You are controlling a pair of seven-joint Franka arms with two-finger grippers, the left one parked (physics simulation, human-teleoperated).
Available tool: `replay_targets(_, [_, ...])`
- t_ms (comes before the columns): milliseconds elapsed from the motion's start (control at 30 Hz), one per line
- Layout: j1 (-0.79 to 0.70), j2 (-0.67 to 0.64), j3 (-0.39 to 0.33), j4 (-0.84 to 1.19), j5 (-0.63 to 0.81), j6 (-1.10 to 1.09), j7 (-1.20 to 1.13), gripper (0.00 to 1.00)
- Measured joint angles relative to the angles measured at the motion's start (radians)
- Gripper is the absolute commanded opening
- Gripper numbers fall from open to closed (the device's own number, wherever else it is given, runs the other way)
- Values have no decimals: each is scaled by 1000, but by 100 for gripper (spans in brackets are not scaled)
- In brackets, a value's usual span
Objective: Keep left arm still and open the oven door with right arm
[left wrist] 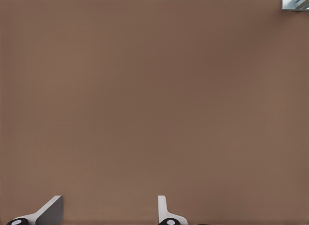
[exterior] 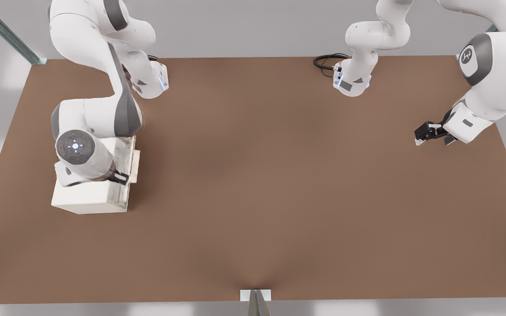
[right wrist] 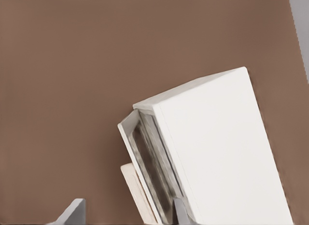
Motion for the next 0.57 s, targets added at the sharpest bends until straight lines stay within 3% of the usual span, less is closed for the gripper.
replay_targets(67, [-97,-83,61,-53,32,1,-55,100])
replay_targets(133, [-129,-94,76,-50,50,2,-104,100])
replay_targets(567, [-174,-84,82,-48,90,-14,-317,100])
